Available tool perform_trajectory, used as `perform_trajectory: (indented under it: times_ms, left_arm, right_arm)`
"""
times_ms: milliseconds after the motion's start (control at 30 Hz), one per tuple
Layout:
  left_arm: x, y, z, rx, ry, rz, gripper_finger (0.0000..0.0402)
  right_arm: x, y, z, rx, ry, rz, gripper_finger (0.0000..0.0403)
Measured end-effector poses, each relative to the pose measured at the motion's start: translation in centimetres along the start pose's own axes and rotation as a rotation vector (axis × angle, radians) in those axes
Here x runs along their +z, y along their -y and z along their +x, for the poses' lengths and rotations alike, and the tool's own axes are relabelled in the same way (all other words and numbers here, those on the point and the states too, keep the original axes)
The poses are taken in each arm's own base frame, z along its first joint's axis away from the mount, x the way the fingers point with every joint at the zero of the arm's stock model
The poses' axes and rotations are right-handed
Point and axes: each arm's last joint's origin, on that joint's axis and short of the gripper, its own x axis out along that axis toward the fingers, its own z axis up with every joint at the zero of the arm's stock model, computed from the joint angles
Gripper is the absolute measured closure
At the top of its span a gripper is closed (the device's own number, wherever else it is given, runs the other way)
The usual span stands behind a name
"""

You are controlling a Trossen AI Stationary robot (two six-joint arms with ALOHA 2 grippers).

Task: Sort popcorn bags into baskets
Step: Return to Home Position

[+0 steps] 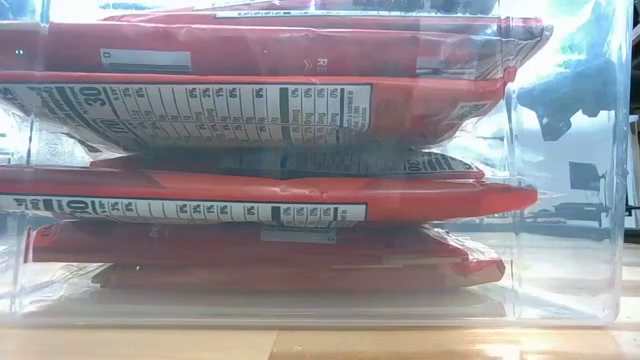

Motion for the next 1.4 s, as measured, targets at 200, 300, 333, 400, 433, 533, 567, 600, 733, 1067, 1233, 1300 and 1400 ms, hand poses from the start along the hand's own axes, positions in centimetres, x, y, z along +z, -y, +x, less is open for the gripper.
perform_trajectory:
  times_ms: [200,300,333,400,433,533,567,600,733,1067,1233,1300,1400]
  left_arm:
    - [0.0,0.0,0.0,0.0,0.0,0.0,0.023]
    - [0.0,0.0,0.0,0.0,0.0,0.0,0.023]
    - [0.0,0.0,0.0,0.0,0.0,0.0,0.023]
    - [0.0,0.0,0.0,0.0,0.0,0.0,0.023]
    - [0.0,0.0,0.0,0.0,0.0,0.0,0.023]
    - [0.0,0.0,0.0,0.0,0.0,0.0,0.023]
    - [0.0,0.0,0.0,0.0,0.0,0.0,0.023]
    - [0.0,0.0,0.0,0.0,0.0,0.0,0.023]
    - [0.0,0.0,0.0,0.0,0.0,0.0,0.023]
    - [0.01,0.01,0.0,0.0,0.001,0.0,0.023]
    - [0.01,0.01,0.0,0.0,0.001,0.0,0.023]
    - [0.02,0.01,0.0,0.0,0.001,0.0,0.023]
    - [0.01,0.01,0.0,0.0,0.001,0.0,0.023]
  right_arm:
    - [-0.01,0.0,0.0,0.0,0.0,0.0,0.0278]
    - [-0.01,0.0,0.0,0.0,0.0,0.0,0.0279]
    - [-0.01,0.0,0.0,0.0,0.0,0.0,0.028]
    - [-0.02,0.0,0.0,0.0,-0.001,0.0,0.0281]
    - [-0.02,0.0,0.0,0.0,-0.001,0.0,0.0281]
    - [-0.02,0.0,0.0,0.0,-0.001,0.0,0.0279]
    - [-0.02,0.0,0.0,0.0,-0.001,0.0,0.0278]
    - [-0.02,0.0,0.0,0.0,-0.001,0.0,0.0278]
    - [-0.02,0.0,0.0,0.0,-0.001,0.0,0.0275]
    - [-0.02,0.0,0.0,0.0,-0.001,0.0,0.028]
    - [-0.02,0.0,0.0,0.0,-0.001,0.0,0.0277]
    - [-0.02,0.0,0.0,0.0,-0.001,0.0,0.0276]
    - [-0.02,0.0,0.0,0.0,-0.001,0.0,0.0275]
